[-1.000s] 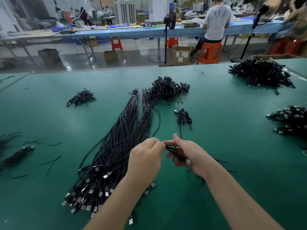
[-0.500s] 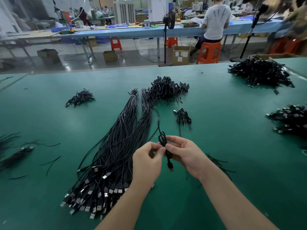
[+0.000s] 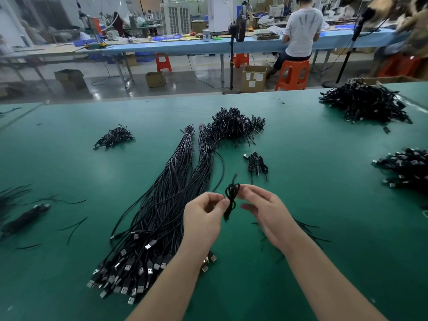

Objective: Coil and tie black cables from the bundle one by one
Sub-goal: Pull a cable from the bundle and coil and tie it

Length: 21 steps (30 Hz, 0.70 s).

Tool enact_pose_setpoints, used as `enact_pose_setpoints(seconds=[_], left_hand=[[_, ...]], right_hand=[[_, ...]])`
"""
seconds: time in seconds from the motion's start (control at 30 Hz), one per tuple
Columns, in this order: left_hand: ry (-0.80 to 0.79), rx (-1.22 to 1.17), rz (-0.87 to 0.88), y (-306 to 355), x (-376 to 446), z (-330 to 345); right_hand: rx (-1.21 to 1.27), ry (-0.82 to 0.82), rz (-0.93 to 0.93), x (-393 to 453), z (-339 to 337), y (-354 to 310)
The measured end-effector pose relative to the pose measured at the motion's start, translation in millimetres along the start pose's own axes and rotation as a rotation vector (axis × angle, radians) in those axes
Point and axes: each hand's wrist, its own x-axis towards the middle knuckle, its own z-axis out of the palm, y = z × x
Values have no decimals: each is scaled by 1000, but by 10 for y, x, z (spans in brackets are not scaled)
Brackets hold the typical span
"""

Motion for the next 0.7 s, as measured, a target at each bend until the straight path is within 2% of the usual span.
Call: enact_pose_setpoints(seconds=[0.07, 0.13, 0.17, 0.2, 0.27, 0.37, 0.5, 0.57, 0.7], left_hand=[[61, 329, 438, 5, 2, -53], [85, 601, 864, -31, 5, -86], [87, 670, 978, -59, 6, -83], [92, 693, 1020, -81, 2, -78], [98, 636, 943, -106, -6, -71], [70, 484, 687, -126, -30, -56], [53, 321, 356, -90, -56, -4], [42, 131, 140, -67, -57, 35], [-41, -336, -299, -5, -63, 60]], right_hand=[[-126, 70, 193, 17, -7, -51], [-213, -30, 354, 3, -5, -84], [-215, -98, 372, -9, 3, -94], [-203, -144, 353, -20, 7, -96], [-143, -184, 267, -46, 15, -95], [-46, -223, 179, -74, 21, -79], [-111, -270, 45, -89, 10, -51], [-153, -258, -32, -97, 47, -49], [-195, -122, -108, -104, 94, 6]])
